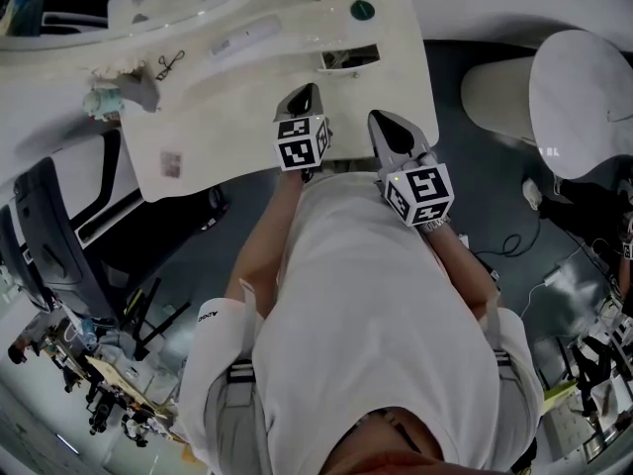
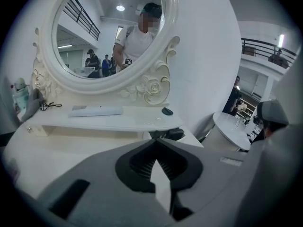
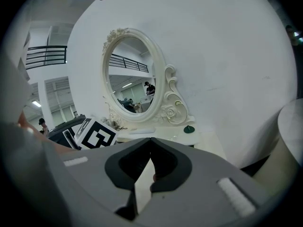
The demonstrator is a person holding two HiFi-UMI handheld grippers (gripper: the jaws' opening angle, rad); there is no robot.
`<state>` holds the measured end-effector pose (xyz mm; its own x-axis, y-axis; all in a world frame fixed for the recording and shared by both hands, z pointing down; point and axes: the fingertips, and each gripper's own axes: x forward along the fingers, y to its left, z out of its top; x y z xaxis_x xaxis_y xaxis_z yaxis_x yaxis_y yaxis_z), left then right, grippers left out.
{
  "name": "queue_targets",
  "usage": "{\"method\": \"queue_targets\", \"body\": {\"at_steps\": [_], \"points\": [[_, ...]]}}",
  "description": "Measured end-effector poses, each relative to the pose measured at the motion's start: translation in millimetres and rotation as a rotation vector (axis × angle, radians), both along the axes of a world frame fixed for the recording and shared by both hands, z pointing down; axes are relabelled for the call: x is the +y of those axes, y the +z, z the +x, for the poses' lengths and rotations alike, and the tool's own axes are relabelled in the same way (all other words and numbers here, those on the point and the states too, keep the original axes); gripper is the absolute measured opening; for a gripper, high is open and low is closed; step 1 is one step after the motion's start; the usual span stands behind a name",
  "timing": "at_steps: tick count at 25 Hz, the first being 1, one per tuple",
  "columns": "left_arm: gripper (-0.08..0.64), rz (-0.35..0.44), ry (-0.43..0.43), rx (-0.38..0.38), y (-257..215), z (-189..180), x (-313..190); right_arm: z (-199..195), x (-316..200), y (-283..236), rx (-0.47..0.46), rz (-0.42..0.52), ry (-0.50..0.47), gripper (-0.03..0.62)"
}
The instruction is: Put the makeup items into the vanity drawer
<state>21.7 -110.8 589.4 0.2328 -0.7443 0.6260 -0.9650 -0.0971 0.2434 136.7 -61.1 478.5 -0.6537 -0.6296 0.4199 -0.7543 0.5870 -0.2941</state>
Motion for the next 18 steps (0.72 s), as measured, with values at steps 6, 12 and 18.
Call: {"method": "queue_targets", "body": {"at_steps": [6,12,18], "points": [[0.006,0.127,0.035,0.045,-31,-31,27,-43,12,-4,0.01,0.021,-0.037,0.008],[0.006,0.201,0.03,0.066,-58,-71,52,-87,21,-9,0.024,0.047,-0.085,0.008],[0.006,0.297,0.051,0.083,-99,-100,75,-123,28,-12,0.013,0.076,-0.094,0.008]]}}
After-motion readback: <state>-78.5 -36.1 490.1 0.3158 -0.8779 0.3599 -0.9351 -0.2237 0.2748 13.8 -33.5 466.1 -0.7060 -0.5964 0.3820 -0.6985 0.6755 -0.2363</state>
